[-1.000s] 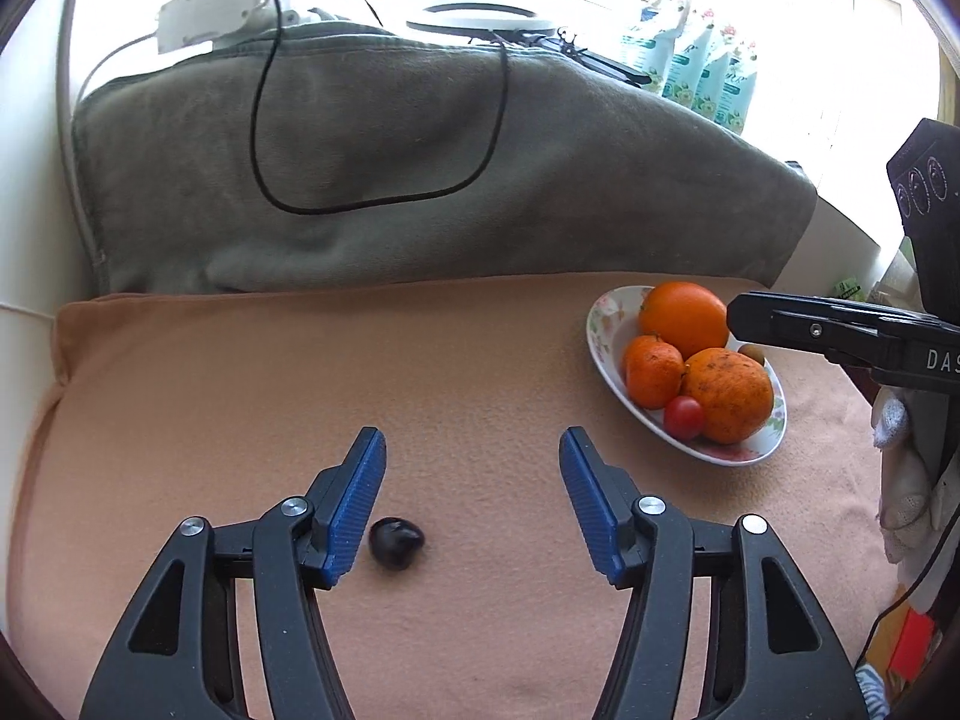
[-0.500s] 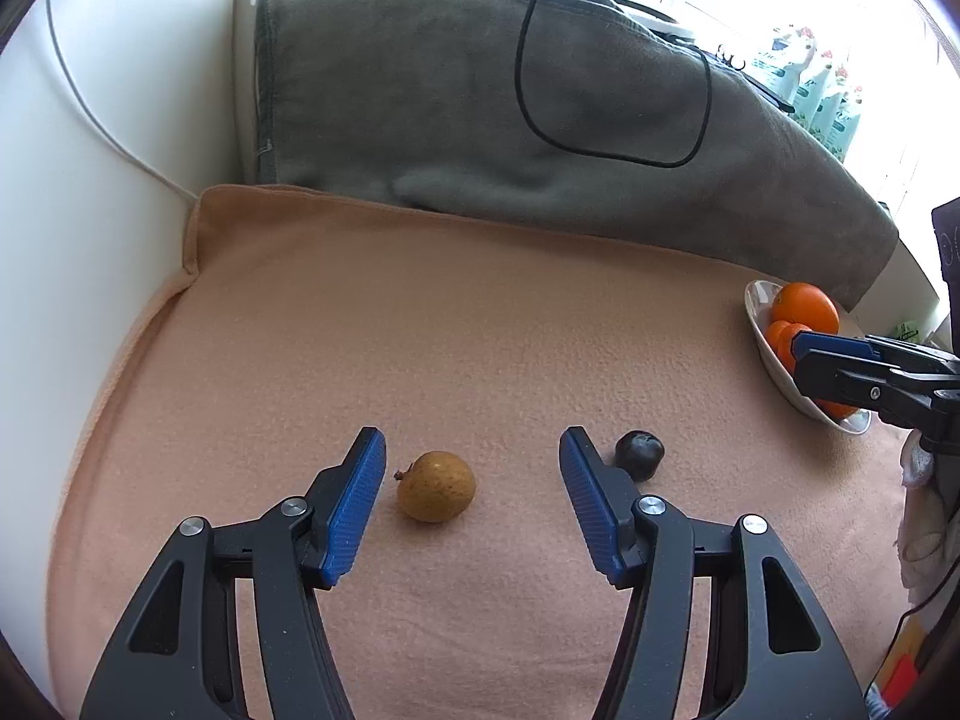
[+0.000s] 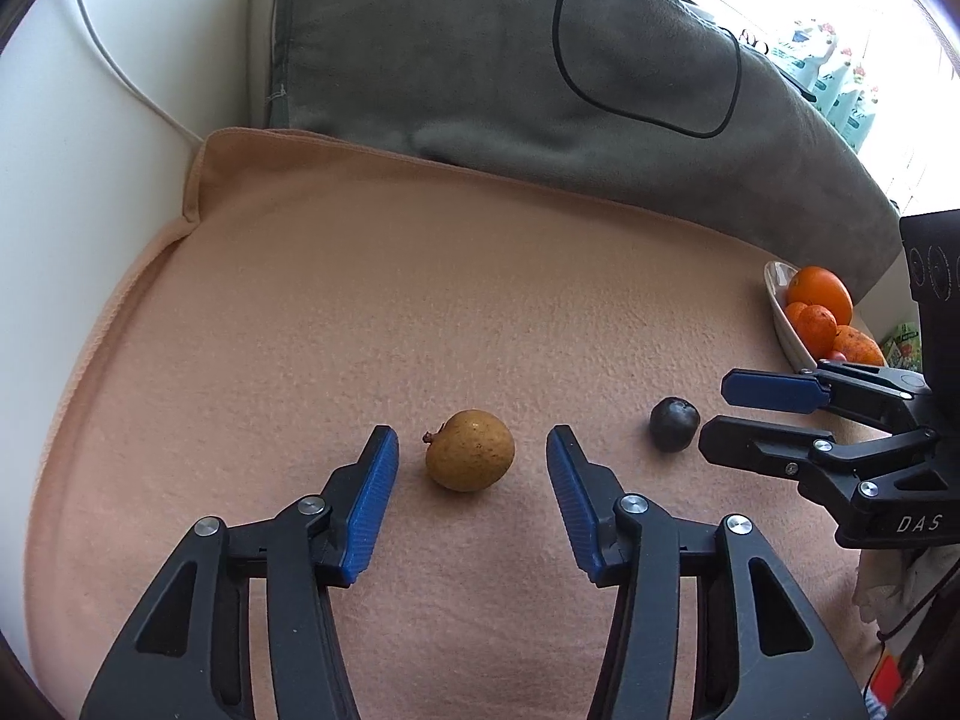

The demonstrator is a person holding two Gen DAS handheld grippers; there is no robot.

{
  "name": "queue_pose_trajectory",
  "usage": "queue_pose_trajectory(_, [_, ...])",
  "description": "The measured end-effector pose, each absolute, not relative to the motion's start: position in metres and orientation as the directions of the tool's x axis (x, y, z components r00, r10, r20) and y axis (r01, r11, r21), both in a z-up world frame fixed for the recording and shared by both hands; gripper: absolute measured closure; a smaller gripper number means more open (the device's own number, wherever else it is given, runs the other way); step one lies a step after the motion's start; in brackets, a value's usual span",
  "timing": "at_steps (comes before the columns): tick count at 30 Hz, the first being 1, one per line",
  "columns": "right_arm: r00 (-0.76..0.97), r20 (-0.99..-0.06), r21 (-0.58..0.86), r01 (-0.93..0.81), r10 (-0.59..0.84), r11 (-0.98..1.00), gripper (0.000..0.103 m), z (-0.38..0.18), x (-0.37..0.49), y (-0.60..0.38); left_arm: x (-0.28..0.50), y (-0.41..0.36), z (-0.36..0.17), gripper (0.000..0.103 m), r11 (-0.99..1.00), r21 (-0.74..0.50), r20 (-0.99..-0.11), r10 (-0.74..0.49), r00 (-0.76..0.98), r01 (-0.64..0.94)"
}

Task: Organize fruits
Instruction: 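Grasp the other brown fruit with the left tool while the right tool grasps the last dark plum, then carry the brown fruit and dark plum into the bowl and open both tools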

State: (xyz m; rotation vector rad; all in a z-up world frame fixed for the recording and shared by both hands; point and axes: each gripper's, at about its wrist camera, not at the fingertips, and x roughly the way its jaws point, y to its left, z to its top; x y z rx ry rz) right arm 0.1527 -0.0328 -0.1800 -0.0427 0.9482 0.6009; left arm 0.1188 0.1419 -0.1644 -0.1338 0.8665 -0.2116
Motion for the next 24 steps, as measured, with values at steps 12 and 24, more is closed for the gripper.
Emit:
queue_pose_trajectory(12, [0.415, -0.797, 0.198, -0.508, 0.440, 0.838, 0.062, -0.193, 0.155, -0.019, 0.124, 0.141, -0.168, 0.074, 0.972, -0.199, -0.750, -0.234, 0.618, 0.126])
queue_pose_trajectory(24, [0.435, -0.774, 0.214, -0.503, 0.459, 0.837, 0.077, -0.181, 0.144, -0.034, 0.119, 0.129, -0.154, 0.074, 0.969, -0.200, -0.729, -0.248, 0.638, 0.148])
